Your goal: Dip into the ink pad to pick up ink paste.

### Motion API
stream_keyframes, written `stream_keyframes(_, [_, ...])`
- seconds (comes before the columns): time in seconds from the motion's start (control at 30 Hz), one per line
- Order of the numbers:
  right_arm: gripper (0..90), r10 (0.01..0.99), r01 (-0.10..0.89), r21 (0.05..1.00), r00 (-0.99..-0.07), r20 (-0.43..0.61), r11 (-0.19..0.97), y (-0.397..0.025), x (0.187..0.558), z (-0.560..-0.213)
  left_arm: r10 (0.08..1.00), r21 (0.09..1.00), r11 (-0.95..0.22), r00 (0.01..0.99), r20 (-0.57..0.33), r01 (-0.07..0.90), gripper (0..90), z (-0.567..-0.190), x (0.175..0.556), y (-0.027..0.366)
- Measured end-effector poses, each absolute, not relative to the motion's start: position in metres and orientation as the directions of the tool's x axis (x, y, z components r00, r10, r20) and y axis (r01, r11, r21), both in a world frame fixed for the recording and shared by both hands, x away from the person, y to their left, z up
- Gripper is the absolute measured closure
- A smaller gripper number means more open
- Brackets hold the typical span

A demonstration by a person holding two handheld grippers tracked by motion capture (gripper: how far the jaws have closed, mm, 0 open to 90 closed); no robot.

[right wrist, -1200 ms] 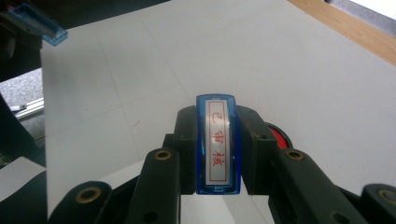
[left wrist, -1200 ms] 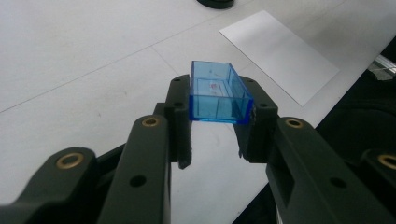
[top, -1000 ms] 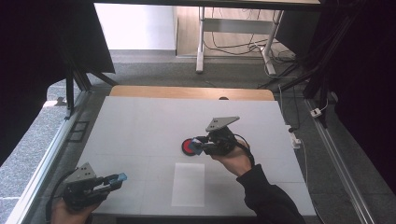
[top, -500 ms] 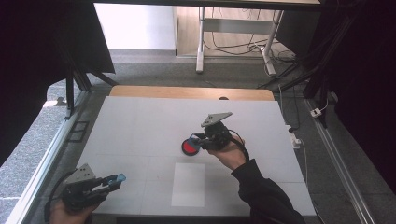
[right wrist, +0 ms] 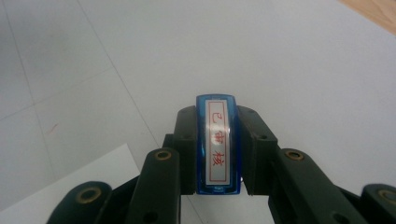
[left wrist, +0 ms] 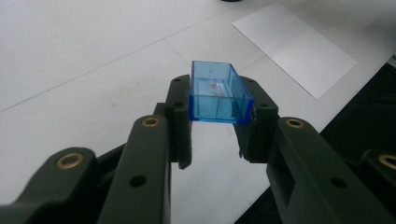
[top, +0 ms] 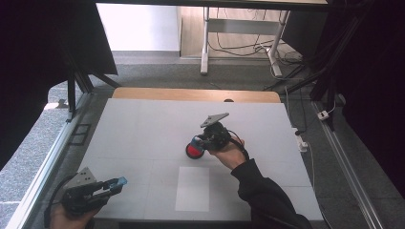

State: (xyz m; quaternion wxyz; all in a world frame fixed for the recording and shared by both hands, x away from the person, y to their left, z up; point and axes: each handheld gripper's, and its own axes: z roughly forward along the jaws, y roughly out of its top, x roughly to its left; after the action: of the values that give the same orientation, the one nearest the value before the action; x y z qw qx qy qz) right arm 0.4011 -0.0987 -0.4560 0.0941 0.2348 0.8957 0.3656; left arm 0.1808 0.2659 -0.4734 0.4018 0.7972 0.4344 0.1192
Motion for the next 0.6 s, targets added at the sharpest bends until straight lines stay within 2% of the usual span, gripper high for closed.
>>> stream_keyframes(0.6, [71.4, 0.493, 0.372, 0.660, -0.870, 0.002, 0.653, -0.086, 0.413, -0.473, 0.788, 0.740, -0.307, 0.596, -0.154, 0.598, 68.3, -0.474, 0.181, 0.265])
